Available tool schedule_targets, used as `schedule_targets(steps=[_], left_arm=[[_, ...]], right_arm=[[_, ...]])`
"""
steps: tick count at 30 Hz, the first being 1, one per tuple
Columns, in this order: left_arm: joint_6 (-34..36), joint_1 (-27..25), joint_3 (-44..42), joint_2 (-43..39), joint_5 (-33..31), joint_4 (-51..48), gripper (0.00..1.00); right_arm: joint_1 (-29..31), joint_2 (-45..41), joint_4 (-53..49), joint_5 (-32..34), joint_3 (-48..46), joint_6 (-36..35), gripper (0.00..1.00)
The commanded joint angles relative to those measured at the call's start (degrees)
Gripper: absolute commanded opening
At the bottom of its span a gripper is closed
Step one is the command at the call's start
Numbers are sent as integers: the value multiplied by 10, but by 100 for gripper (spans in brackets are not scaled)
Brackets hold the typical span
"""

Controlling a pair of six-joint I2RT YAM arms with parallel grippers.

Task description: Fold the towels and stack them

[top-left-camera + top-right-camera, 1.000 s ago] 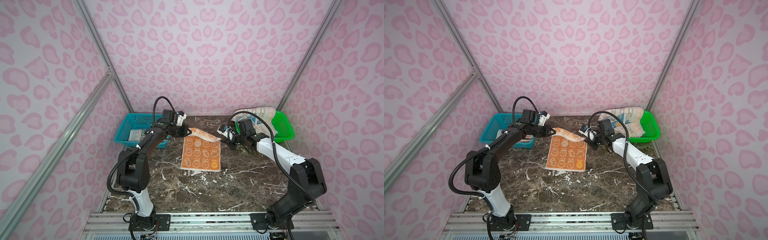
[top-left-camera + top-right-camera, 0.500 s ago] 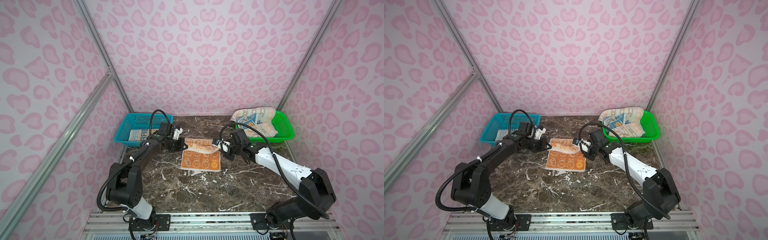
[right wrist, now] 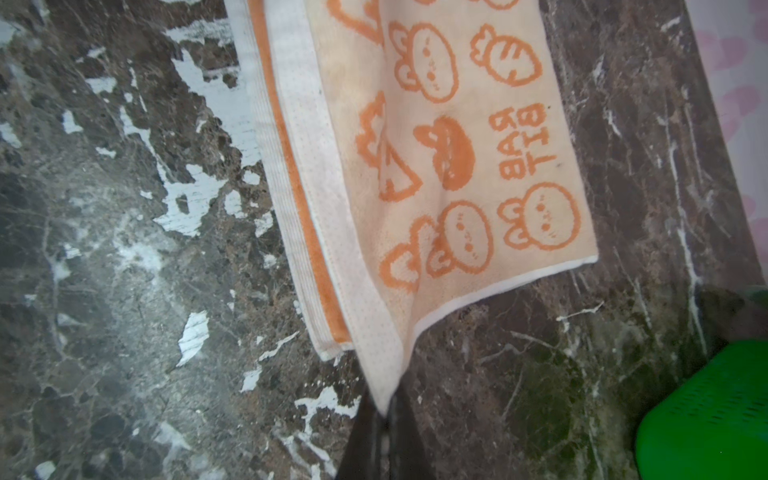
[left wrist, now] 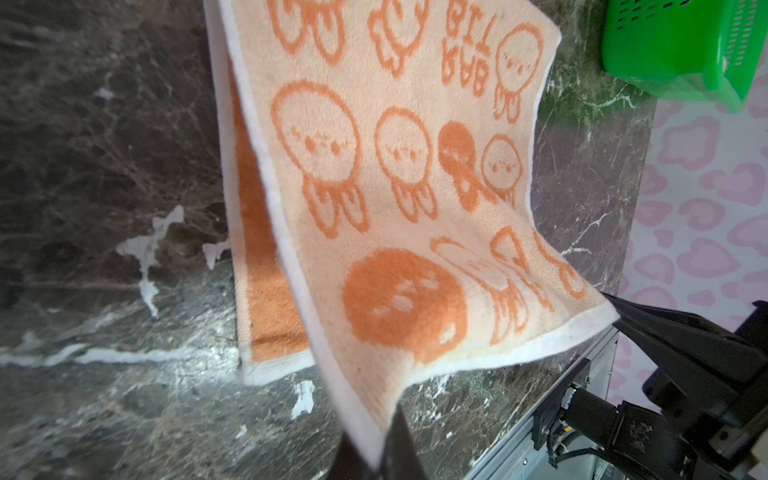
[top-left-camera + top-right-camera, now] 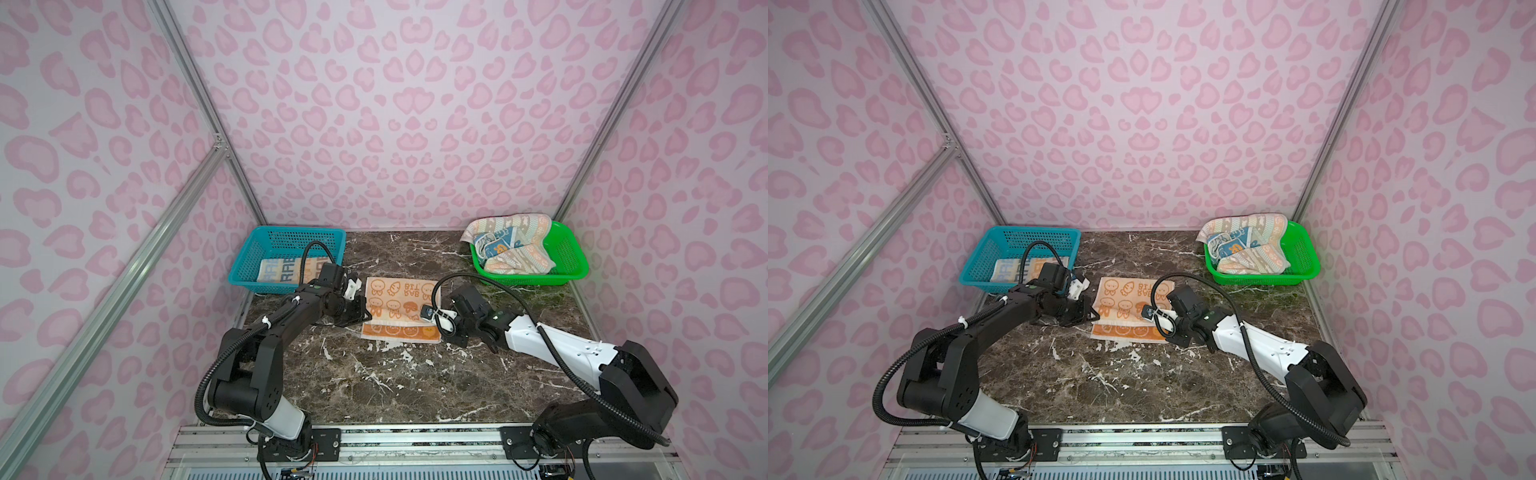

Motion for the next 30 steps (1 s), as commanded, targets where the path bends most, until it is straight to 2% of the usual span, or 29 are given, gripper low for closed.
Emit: schedule_targets(steps=[1, 8, 12, 15, 19, 21, 23, 26, 30], left_arm=[[-5, 0, -13, 8, 2, 12, 3], [-10, -7, -23, 31, 2, 16, 3], [-8, -5, 29, 32, -8, 10, 3], [7, 0, 140, 61, -16, -9, 3], [35, 23, 360, 148, -12, -35, 3], [33, 34, 450, 189, 5, -43, 3], [28, 41, 496, 214, 22, -36, 3], [26, 41, 487, 223, 43, -13, 3], [23, 41, 397, 206, 51, 4, 3]], right_arm=[[4, -6, 46, -21, -23, 25, 0], [18, 21, 44, -19, -24, 26, 0], [-2, 20, 51, 3, 4, 20, 0], [-54, 38, 67, 7, 72, 1, 0], [-113, 108, 69, 30, 214, -53, 0], [-127, 136, 69, 48, 267, -77, 0], [-132, 148, 84, 64, 287, -91, 0], [-135, 146, 89, 54, 279, -107, 0], [-129, 127, 117, 48, 221, -104, 0]])
